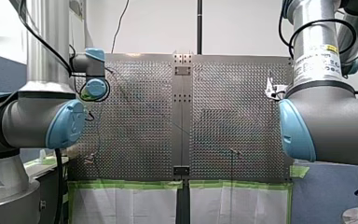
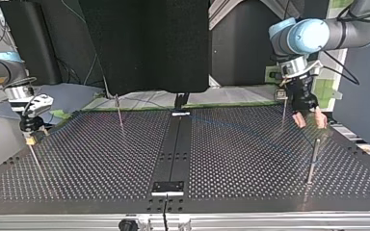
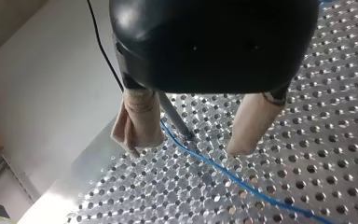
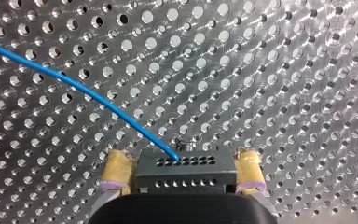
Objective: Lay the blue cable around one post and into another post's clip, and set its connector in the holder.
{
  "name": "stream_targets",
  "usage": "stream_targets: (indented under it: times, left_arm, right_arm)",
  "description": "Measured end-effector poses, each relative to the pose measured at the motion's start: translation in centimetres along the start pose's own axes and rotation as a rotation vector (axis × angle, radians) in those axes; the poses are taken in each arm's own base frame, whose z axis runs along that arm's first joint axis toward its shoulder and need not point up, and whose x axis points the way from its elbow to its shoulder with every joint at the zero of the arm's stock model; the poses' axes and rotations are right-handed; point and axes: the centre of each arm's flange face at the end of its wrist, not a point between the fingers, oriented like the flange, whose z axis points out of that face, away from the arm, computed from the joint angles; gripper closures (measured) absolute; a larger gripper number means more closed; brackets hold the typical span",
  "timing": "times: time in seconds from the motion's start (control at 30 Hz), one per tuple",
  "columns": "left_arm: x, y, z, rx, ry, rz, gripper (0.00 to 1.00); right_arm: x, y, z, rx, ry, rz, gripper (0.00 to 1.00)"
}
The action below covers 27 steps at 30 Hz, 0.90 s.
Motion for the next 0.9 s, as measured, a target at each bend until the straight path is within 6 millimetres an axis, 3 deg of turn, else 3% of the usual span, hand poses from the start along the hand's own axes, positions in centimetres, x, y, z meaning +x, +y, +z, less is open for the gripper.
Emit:
stream_targets:
  times: [0.23, 0.77, 0.9]
  left_arm:
    - [-2.4, -0.9, -1.3, -0.039, -0.041, 0.068, 0.00]
    - [-11.4, -7.8, -1.4, -0.081, -0.219, 0.163, 0.00]
    - [-12.7, -8.9, -1.3, -0.106, -0.240, 0.192, 0.00]
  right_arm:
    - [0.0, 0.0, 0.0, 0.000, 0.000, 0.000, 0.00]
    - [0.0, 0.0, 0.0, 0.000, 0.000, 0.000, 0.00]
    - [0.0, 0.0, 0.0, 0.000, 0.000, 0.000, 0.00]
